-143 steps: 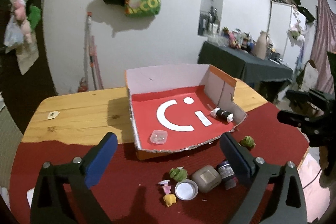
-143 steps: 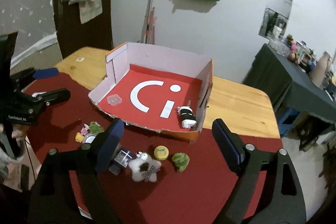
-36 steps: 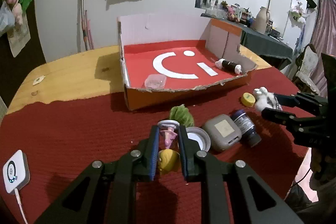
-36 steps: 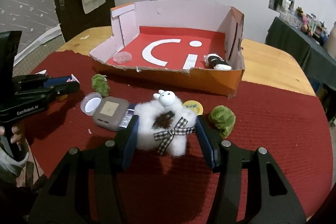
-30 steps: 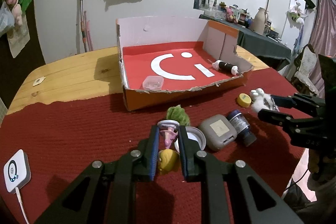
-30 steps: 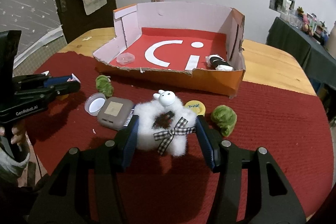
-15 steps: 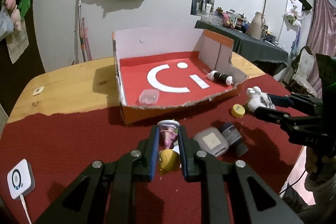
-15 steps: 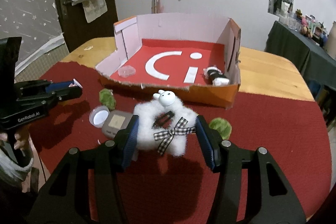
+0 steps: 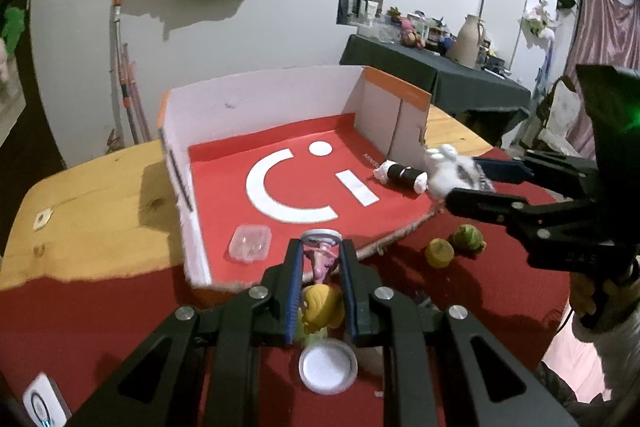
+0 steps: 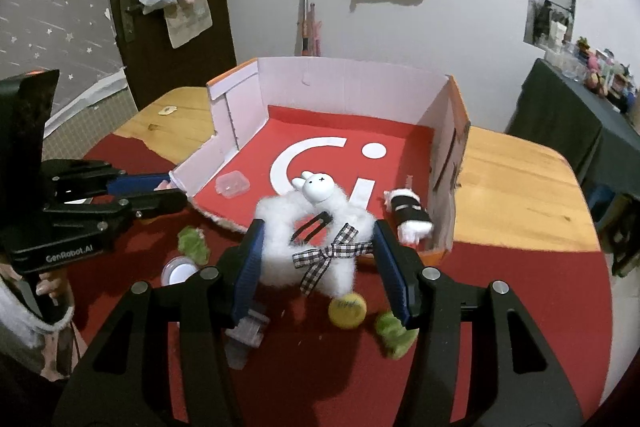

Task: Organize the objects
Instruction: 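Carry the figurine and sheep into the cardboard box and open both grippers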

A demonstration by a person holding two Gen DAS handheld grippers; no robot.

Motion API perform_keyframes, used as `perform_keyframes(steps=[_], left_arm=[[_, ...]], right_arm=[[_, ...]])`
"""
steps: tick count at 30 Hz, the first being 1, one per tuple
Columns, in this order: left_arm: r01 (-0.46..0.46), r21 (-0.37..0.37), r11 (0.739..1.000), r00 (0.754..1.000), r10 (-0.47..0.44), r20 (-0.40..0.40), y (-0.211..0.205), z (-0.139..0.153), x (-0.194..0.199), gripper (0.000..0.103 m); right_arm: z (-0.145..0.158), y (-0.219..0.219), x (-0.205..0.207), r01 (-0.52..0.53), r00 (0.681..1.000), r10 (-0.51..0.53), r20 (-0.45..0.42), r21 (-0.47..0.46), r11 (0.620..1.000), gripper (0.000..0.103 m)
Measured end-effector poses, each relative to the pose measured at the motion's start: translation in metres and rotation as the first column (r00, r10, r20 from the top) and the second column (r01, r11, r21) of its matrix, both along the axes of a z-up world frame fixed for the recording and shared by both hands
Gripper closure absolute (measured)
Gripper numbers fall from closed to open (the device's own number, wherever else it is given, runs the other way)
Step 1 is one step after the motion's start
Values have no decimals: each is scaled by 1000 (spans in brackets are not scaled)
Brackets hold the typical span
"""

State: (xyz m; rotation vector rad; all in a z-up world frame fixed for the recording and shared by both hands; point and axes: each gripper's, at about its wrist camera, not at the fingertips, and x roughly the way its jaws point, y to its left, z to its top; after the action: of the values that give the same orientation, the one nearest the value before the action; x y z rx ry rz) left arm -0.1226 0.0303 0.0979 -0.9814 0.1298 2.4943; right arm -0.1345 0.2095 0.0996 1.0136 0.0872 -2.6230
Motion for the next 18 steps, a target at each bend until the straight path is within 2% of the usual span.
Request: perform_keyframes(steps=[10,18], left_arm=[[72,-66,995,994,-66,84,32,-23,-51,84],[101,-108,989,985,-85,151,45,-43,-80,84]], right_arm=[[-20,-7,-53,-58,990,52,131,43,997,51],[-46,-7,-84,-84,967,68,248,57,995,51]])
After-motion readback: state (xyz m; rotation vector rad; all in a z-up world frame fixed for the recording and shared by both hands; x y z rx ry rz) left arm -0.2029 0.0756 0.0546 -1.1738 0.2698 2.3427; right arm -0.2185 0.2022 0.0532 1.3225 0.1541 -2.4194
